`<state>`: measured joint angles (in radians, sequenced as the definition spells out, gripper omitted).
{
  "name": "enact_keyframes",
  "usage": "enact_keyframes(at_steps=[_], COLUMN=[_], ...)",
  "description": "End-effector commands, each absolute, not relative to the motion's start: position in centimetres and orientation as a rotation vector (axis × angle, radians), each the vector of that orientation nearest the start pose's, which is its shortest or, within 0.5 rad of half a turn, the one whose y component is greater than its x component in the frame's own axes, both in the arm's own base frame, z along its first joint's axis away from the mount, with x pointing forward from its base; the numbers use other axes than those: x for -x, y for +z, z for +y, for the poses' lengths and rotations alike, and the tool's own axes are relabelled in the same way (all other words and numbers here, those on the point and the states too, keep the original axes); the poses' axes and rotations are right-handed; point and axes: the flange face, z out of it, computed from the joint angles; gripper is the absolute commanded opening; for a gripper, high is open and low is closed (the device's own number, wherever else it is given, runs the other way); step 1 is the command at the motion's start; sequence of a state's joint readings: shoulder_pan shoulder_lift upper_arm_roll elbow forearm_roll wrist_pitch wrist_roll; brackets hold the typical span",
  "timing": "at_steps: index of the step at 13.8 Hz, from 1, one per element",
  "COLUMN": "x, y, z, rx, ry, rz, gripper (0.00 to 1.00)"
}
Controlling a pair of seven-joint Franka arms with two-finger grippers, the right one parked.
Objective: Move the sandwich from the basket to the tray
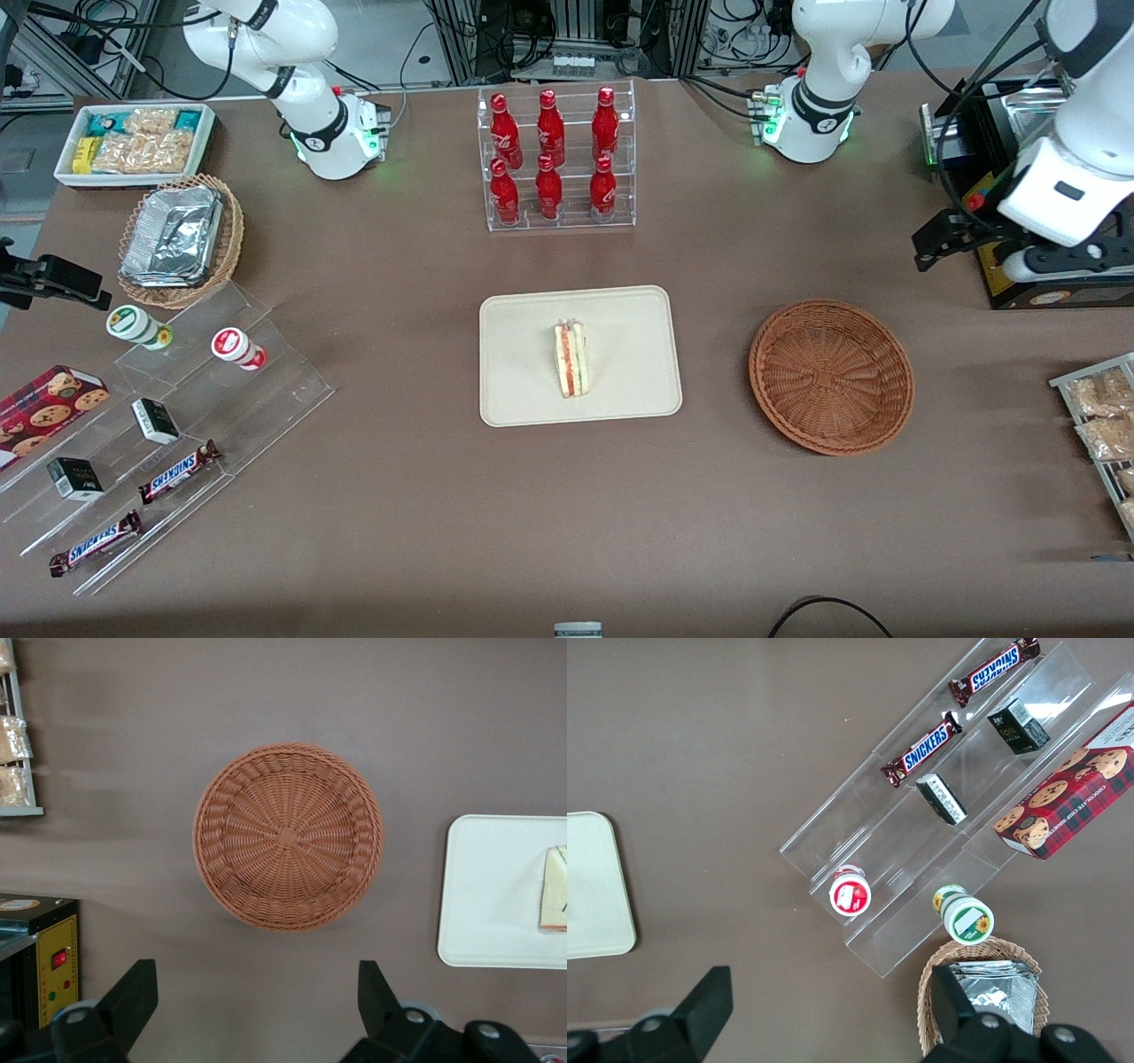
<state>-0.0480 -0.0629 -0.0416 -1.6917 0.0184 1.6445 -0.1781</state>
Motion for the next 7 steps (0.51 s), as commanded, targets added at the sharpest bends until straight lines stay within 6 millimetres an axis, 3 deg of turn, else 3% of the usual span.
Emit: enact_keyframes(at_steps=[1, 4, 7], x=[-54.7, -55.4, -55.8], y=[61.8, 61.7, 61.3], z=[-3.2, -1.6, -1.5], rx=[3.144, 3.134, 3.133], ry=[-0.043, -0.034, -0.029], rz=[-0.114, -0.05, -0.019], gripper=[1.0, 1.0, 1.0])
